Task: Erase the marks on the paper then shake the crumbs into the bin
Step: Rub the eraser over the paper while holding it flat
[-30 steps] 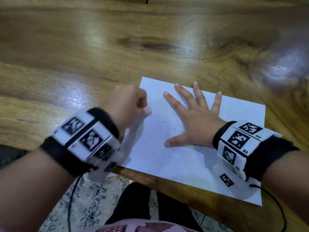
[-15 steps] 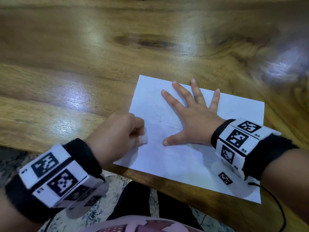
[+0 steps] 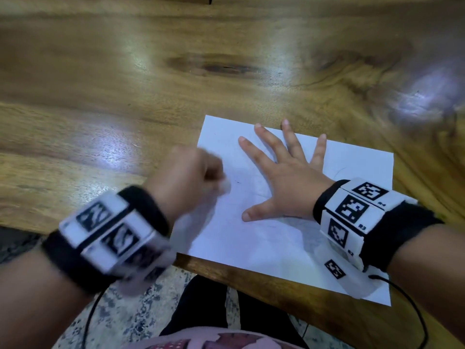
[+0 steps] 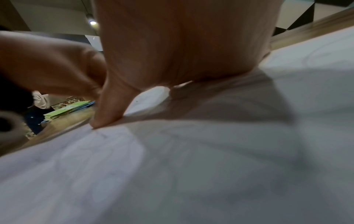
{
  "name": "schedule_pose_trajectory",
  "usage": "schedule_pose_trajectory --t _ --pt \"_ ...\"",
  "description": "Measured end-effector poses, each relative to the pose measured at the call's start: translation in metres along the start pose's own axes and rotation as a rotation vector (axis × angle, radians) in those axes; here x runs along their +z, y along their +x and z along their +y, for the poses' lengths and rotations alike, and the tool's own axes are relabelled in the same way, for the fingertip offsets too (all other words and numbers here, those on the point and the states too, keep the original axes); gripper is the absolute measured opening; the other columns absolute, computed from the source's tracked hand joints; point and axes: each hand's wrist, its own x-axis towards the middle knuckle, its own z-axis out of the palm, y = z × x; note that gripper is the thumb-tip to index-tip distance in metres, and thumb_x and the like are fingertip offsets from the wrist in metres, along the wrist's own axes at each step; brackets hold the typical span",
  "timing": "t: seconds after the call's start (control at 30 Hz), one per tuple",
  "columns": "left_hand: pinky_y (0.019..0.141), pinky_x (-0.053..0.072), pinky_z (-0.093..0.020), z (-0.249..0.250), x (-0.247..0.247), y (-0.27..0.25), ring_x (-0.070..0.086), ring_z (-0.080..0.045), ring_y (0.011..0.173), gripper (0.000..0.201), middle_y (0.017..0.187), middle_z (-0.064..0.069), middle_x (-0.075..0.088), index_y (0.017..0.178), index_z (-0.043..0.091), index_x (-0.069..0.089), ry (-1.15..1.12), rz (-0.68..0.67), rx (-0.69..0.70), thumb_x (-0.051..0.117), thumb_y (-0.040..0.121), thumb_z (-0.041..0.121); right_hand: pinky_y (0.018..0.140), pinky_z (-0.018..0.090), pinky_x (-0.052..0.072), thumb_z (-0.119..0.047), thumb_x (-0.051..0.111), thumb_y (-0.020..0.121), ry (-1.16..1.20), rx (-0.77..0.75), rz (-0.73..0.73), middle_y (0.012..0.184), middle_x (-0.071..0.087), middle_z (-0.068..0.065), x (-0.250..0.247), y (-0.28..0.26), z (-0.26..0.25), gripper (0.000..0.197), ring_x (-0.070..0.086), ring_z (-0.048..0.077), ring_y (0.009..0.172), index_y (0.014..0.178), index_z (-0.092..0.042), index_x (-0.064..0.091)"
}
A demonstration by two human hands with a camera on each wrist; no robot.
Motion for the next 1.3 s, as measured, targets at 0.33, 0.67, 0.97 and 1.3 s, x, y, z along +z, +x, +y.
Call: schedule_pose_trajectory --t 0.33,0.67,0.97,1.3 --pt "0.052 0.035 -0.006 -0.003 0.002 -0.024 0.048 0.0 0.051 0.026 0.055 0.008 0.054 0.053 0.024 0.054 0.01 -0.167 -0.014 0.073 0.07 0.026 0.095 0.074 -0.02 -0.087 0.054 0.054 0.004 0.003 -0.001 0.144 -0.042 -0.018 0.0 0.0 0.0 0.124 -0.046 0.023 0.13 0.137 -0.048 -0.031" --pt "0.051 0.036 -0.012 -0.003 -0.002 -0.016 0.046 -0.005 0.051 0.03 0.053 0.004 0.054 0.051 0.022 0.051 0.039 -0.301 -0.03 0.073 0.07 0.024 0.095 0.074 -0.02 -0.088 0.053 0.055 -0.005 0.005 0.006 0.145 -0.042 -0.018 0.0 0.0 0.0 0.123 -0.045 0.024 0.131 0.136 -0.048 -0.032" --pt "0.048 0.032 -0.007 0.0 0.001 -0.008 0.043 -0.005 0.05 0.032 0.053 0.004 0.051 0.05 0.023 0.048 0.052 -0.12 0.016 0.073 0.071 0.021 0.096 0.074 -0.019 -0.087 0.053 0.055 -0.007 0.009 0.002 0.145 -0.042 -0.017 -0.001 -0.001 -0.001 0.123 -0.044 0.023 0.131 0.137 -0.048 -0.031" --pt "0.05 0.033 -0.014 0.003 0.009 -0.011 0.043 -0.009 0.053 0.026 0.057 0.004 0.049 0.057 0.02 0.05 0.006 -0.029 -0.015 0.068 0.075 0.018 0.096 0.072 -0.021 -0.086 0.054 0.054 0.008 0.005 0.015 0.147 -0.04 -0.017 0.0 -0.001 -0.001 0.123 -0.044 0.022 0.132 0.138 -0.049 -0.028"
